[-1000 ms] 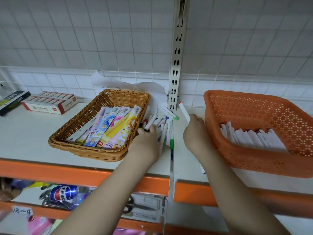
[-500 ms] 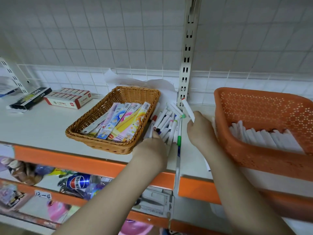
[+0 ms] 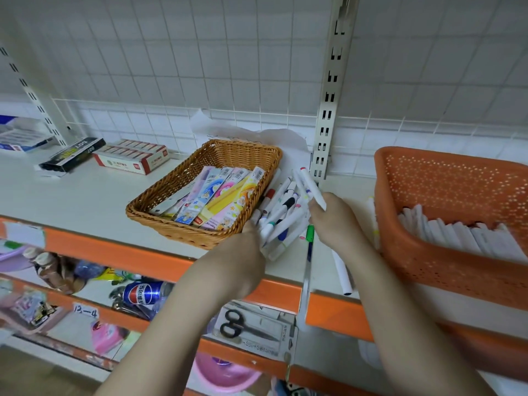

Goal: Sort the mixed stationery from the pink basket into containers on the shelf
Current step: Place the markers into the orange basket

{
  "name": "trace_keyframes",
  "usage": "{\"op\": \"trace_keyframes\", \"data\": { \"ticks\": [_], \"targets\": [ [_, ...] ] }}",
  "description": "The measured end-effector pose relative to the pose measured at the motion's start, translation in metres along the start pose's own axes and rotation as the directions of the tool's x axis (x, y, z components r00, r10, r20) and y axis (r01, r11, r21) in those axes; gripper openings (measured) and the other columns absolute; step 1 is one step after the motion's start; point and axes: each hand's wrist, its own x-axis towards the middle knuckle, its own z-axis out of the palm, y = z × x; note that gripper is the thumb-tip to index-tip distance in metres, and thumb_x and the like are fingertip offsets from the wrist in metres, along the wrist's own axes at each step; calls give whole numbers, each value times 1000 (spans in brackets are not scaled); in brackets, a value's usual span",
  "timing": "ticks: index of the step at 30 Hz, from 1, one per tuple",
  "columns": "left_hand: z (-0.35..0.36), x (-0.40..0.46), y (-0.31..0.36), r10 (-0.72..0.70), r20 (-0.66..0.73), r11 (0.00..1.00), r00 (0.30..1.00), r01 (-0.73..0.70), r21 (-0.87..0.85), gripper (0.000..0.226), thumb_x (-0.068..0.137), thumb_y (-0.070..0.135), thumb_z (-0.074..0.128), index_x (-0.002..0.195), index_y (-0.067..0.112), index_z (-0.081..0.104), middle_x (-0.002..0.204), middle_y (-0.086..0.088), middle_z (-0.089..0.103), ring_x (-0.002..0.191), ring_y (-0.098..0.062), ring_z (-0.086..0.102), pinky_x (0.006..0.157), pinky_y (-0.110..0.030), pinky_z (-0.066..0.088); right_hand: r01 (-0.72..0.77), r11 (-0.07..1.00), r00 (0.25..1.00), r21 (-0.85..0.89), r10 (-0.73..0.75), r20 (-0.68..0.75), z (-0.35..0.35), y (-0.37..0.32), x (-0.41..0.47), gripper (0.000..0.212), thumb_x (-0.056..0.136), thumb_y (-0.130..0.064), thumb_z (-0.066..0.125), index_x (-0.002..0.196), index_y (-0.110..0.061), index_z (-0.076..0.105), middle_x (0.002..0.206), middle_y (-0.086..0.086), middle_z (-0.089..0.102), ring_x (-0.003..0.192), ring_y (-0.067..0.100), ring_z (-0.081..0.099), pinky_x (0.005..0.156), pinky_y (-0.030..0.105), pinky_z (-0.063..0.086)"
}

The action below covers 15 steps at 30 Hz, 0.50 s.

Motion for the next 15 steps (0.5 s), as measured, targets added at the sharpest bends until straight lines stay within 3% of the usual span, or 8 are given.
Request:
{"op": "trace_keyframes", "data": {
  "ticks": [3,6,8,11,15],
  "targets": [
    [-4,3,2,66,-6,994,998,-67,-88,56,98,13,34,150,20,14,94,-8,50,61,-9,44,48,-23,31,-97,943,995,318,93,29,2,-13,-3,27,100,-35,39,89,-13,49,79,10,52,50,14,40,35,16,34],
    [-2,8,10,80,-78,989,994,-89,-118,56,98,14,34,150,17,12,100,-14,57,63,-15,47,52,-27,35,-254,695,967,673,202,156,3,-26,-6,40,92,-52,45,88,-13,49,58,0,34,39,9,29,35,17,27],
    [3,9,17,84,-128,990,988,-97,-99,59,98,13,35,150,17,7,104,-12,58,77,-23,54,64,-28,38,-346,594,938,726,237,254,4,-29,-6,42,85,-55,55,80,-14,47,51,-3,29,36,7,24,35,16,23],
    [14,11,22,133,-202,991,970,-135,4,63,96,13,39,149,17,5,119,-14,55,94,-28,57,70,-31,38,-491,467,871,735,243,427,6,-27,-4,38,76,-49,70,74,-16,52,54,-2,39,33,4,29,31,14,25],
    [16,17,14,218,-261,976,940,-208,68,69,95,10,41,149,21,-1,120,-16,53,96,-33,59,78,-42,47,-558,335,827,759,147,543,2,-27,-1,29,67,-35,75,77,-16,56,62,-2,44,32,1,30,27,11,26]
  ]
}}
